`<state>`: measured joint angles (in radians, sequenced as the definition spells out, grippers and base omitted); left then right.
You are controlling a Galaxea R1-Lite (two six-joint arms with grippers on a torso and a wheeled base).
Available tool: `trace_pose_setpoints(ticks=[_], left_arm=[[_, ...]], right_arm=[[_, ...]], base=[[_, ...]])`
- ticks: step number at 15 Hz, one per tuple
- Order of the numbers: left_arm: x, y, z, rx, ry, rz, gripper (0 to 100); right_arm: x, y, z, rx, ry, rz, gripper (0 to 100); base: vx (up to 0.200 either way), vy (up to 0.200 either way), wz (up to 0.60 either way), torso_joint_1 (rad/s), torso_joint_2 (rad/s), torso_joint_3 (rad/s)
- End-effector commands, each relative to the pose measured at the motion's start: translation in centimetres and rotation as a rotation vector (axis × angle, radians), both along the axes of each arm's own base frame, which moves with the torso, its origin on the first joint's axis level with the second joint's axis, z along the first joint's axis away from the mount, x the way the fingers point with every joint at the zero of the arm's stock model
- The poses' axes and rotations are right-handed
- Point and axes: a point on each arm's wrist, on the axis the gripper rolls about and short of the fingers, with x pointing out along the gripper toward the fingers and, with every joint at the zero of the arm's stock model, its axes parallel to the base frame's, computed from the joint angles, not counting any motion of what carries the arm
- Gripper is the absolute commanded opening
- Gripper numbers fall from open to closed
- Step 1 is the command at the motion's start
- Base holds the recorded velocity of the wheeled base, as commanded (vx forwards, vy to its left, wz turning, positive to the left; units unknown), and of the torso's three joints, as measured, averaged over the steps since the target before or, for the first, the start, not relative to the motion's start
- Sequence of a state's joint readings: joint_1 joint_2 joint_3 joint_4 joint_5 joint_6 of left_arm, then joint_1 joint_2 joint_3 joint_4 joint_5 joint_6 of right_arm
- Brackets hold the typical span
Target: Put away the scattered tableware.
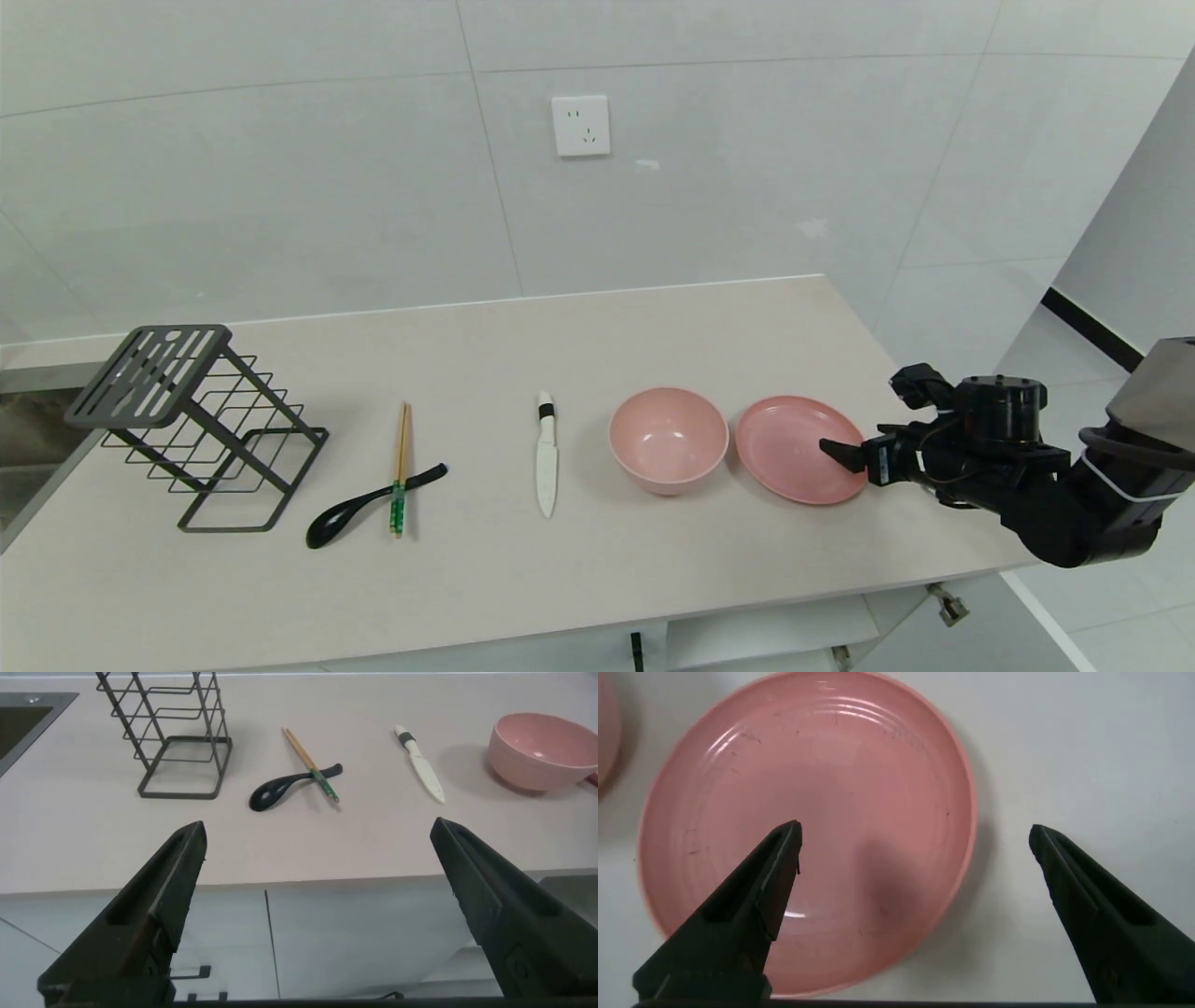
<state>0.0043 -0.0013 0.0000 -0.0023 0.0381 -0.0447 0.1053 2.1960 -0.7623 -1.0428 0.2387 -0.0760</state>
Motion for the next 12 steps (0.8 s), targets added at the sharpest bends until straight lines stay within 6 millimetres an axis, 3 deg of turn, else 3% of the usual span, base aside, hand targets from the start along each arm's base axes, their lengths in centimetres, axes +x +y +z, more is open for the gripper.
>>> trace_pose_setpoints(ticks=[1, 12], left_arm=[[0.0, 0.0, 0.0, -0.001, 0.0, 0.001, 100], [0.0, 0.0, 0.0, -0.003, 0.0, 0.001, 100]], right_arm=[[0.3, -0.1, -0.8, -0.003, 0.015, -0.003, 100], [1.1, 0.9, -2.1, -0.005, 0.025, 0.022, 100]], base=[[0.0, 0.0, 0.0, 0.0, 0.0, 0.0], [0.0, 0.0, 0.0, 0.0, 0.0, 0.0]])
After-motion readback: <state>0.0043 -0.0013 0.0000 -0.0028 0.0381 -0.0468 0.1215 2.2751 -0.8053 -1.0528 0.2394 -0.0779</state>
